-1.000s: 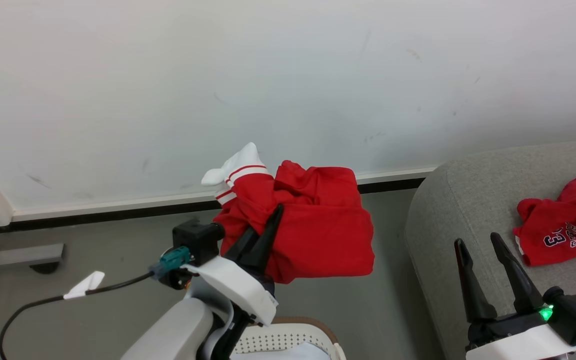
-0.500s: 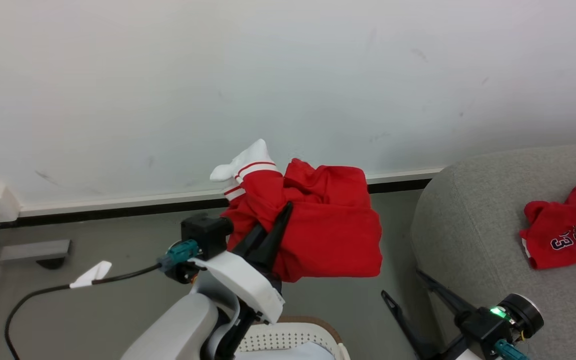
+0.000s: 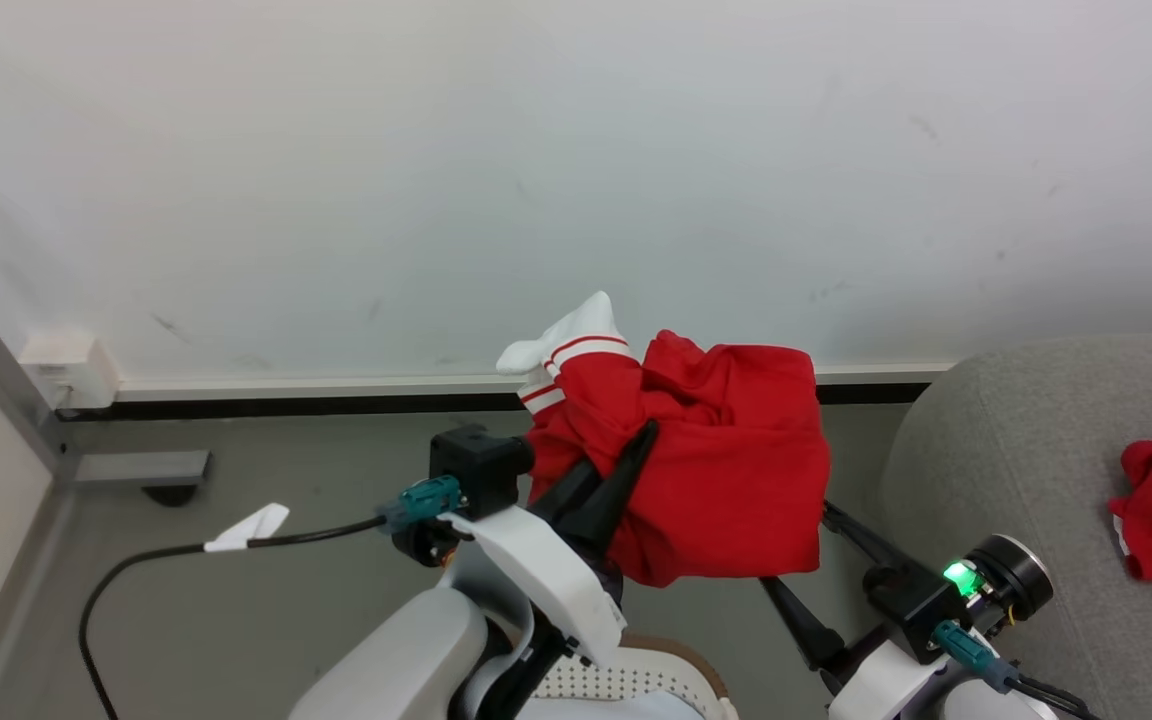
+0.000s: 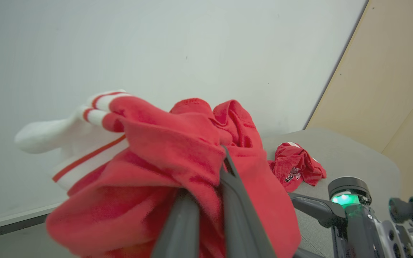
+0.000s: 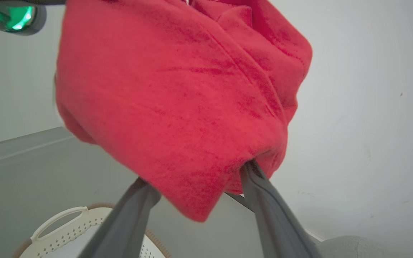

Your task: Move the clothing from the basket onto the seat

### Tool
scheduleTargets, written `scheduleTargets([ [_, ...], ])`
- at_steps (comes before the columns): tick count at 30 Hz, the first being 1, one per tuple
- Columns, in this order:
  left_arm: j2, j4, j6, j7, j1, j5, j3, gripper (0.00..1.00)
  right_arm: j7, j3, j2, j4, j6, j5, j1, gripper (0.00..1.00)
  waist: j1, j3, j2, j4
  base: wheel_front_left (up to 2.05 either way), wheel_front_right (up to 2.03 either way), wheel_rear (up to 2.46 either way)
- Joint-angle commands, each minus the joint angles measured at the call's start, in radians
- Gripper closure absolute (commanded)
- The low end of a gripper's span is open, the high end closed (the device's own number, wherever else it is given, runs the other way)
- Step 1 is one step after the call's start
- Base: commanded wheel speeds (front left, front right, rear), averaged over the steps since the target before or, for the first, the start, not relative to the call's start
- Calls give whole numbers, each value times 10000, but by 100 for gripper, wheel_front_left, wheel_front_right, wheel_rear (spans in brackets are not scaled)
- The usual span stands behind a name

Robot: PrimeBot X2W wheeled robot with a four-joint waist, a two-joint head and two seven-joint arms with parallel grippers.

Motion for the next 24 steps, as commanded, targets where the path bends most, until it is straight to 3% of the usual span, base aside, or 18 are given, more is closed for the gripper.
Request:
scheduleTargets([
  [1, -2, 4, -45, 7, -87, -69, -24, 100, -25, -75, 56, -24, -22, -104, -76, 0, 0, -40, -1, 150, 0, 0, 0],
  [16, -398, 342, -306, 263, 62, -146, -663, 100, -29, 214, 671, 89, -22, 120, -451, 0, 0, -219, -1, 841, 0, 0, 0],
  [17, -404, 350, -314, 258, 63, -151, -675, 100, -29, 243, 667, 88, -22, 136, -485, 12, 0, -220, -1, 849, 0, 0, 0],
  [18, -401, 356, -320, 258, 72, -160, -683, 100, -29, 269, 656, 97, -22, 155, -512, 36, 0, -221, -1, 852, 0, 0, 0],
  [19, -392, 364, -325, 252, 84, -172, -687, 100, -29, 301, 640, 114, -22, 203, -526, 64, 0, -225, -1, 847, 0, 0, 0],
  [20, -379, 372, -324, 241, 98, -181, -686, 100, -29, 326, 622, 151, -22, 244, -526, 100, 0, -226, -1, 838, 0, 0, 0],
  [24, -321, 381, -276, 194, 125, -221, -666, 100, -30, 373, 521, 254, -22, 482, -523, 100, 0, -225, -1, 764, 0, 0, 0],
])
